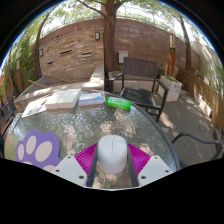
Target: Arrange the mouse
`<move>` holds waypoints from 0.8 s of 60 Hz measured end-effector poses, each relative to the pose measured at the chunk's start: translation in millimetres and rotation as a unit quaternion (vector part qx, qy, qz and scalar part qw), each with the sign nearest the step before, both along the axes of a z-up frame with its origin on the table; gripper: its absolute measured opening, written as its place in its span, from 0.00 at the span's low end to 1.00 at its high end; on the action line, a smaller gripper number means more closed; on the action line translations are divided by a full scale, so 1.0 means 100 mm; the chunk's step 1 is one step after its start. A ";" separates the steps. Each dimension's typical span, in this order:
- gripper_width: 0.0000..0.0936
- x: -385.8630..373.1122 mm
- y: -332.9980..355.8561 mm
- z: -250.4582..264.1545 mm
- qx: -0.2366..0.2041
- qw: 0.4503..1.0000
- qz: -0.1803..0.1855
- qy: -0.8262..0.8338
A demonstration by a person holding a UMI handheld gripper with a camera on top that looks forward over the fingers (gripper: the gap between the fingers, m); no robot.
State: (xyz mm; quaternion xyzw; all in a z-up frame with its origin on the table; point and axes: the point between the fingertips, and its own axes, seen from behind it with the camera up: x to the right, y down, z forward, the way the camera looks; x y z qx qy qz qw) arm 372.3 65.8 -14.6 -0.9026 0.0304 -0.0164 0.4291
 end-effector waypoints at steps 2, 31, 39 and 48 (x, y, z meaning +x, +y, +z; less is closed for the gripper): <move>0.53 0.02 0.01 0.00 0.001 1.000 -0.004 0.000; 0.37 -0.15 0.08 1.54 0.109 0.994 -0.021 -0.009; 0.37 -0.91 -0.03 2.49 0.182 0.983 0.011 0.036; 0.37 -1.90 -0.26 1.88 0.132 0.988 0.069 0.050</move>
